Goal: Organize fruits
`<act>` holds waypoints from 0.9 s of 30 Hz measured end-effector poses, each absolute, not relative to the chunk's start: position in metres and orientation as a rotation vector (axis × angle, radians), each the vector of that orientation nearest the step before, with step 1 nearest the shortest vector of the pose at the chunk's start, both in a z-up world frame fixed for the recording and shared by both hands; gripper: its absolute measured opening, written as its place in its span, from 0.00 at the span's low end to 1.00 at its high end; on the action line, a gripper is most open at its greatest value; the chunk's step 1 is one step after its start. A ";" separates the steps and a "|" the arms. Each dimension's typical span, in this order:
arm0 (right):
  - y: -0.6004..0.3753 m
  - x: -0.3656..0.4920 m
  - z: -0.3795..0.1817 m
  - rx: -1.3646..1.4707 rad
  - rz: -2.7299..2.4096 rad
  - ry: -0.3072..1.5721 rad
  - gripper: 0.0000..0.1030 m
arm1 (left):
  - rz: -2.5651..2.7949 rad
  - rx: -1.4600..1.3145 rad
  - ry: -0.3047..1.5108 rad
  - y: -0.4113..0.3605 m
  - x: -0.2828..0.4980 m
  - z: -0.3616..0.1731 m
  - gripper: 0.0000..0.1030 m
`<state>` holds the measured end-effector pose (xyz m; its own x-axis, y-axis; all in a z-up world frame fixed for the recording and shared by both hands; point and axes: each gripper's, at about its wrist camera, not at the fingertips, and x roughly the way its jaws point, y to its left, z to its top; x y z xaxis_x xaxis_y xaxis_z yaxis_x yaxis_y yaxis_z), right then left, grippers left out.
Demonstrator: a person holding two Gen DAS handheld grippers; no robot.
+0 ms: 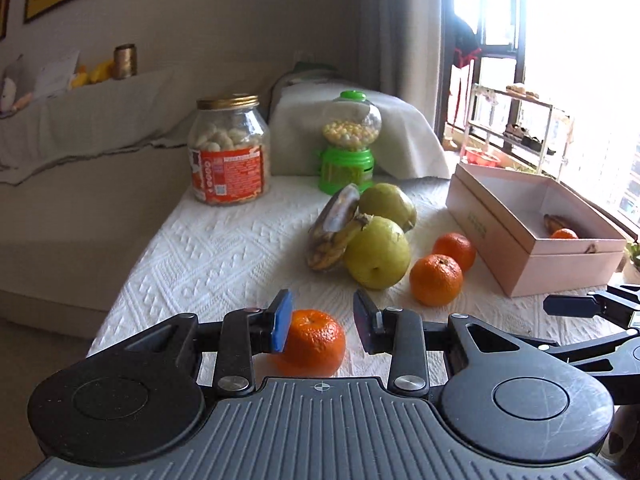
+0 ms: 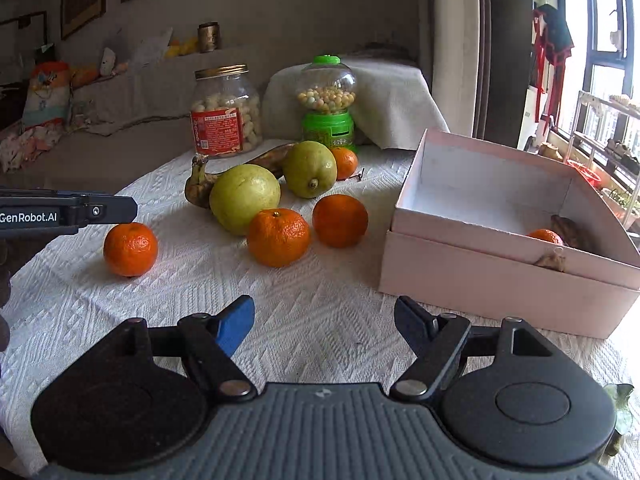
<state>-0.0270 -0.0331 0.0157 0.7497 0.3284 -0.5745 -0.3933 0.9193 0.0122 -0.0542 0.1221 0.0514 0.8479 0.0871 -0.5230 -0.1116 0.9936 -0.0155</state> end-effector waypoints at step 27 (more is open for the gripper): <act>0.044 0.155 0.063 -0.020 0.491 0.862 0.36 | 0.062 -0.348 0.543 0.172 -0.082 0.049 0.36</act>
